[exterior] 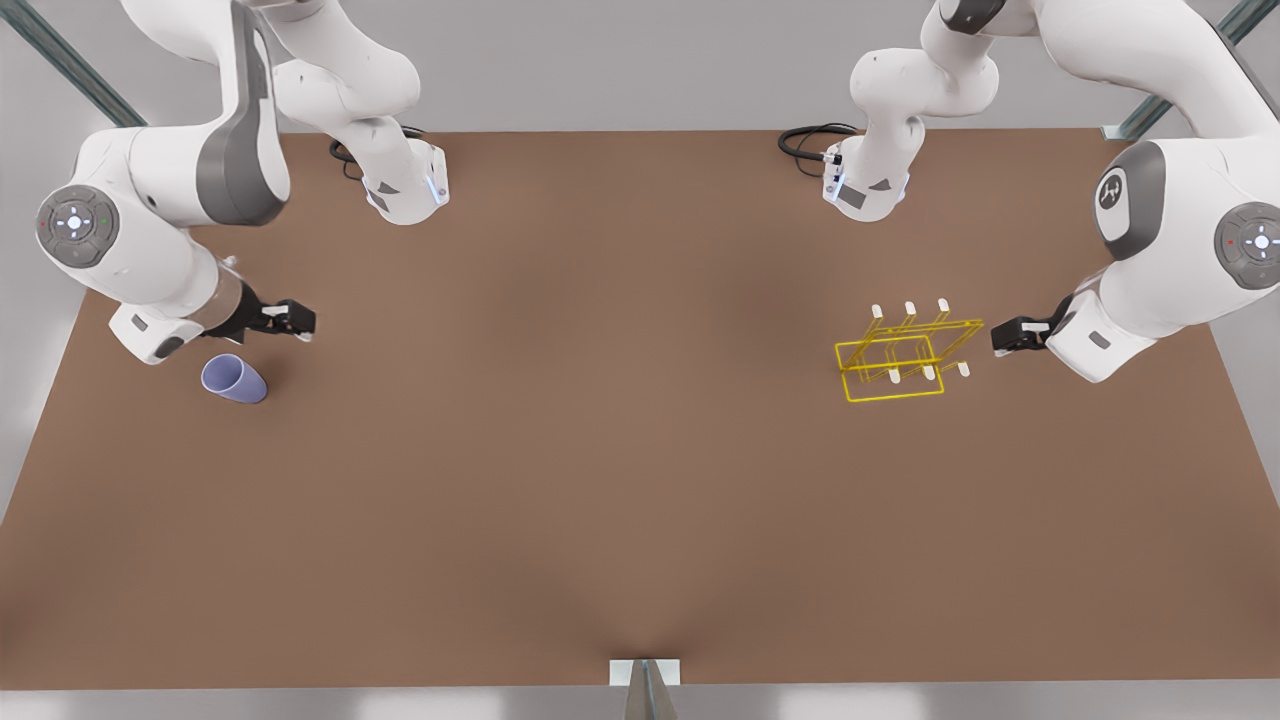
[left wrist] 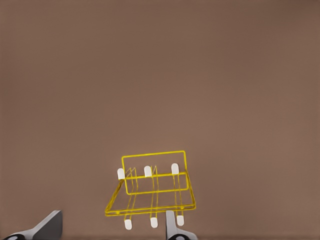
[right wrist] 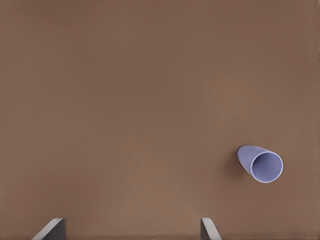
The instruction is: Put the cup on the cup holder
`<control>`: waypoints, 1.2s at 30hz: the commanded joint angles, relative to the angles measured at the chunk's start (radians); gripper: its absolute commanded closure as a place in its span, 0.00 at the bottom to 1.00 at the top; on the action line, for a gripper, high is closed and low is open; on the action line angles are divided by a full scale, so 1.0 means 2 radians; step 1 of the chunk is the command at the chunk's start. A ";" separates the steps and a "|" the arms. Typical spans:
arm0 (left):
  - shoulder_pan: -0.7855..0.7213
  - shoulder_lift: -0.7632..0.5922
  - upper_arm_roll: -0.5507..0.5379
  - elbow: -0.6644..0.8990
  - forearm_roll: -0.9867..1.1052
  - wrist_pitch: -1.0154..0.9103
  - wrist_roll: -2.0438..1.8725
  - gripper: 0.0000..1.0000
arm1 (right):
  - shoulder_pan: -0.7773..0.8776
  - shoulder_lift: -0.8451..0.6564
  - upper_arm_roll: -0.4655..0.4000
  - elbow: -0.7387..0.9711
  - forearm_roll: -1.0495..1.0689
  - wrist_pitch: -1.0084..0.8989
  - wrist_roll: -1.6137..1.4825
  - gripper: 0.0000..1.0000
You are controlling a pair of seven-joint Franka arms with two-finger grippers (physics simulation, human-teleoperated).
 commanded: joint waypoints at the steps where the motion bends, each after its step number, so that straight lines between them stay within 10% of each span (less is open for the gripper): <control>1: 0.000 -0.001 0.000 0.000 0.000 0.000 -0.001 0.00 | 0.007 0.000 0.000 0.000 0.000 0.000 -0.002 0.00; 10: -0.002 -0.001 0.000 0.006 0.000 0.000 0.000 0.00 | -0.065 0.097 -0.021 0.012 -0.082 0.127 -0.246 0.00; 19: -0.002 0.003 0.000 0.006 0.001 0.000 0.000 0.00 | -0.093 0.078 -0.054 -0.183 -0.006 0.366 -0.284 0.00; 36: -0.002 0.003 0.000 0.006 0.002 0.000 -0.002 0.00 | -0.101 0.056 -0.101 -0.285 0.033 0.372 -0.321 0.00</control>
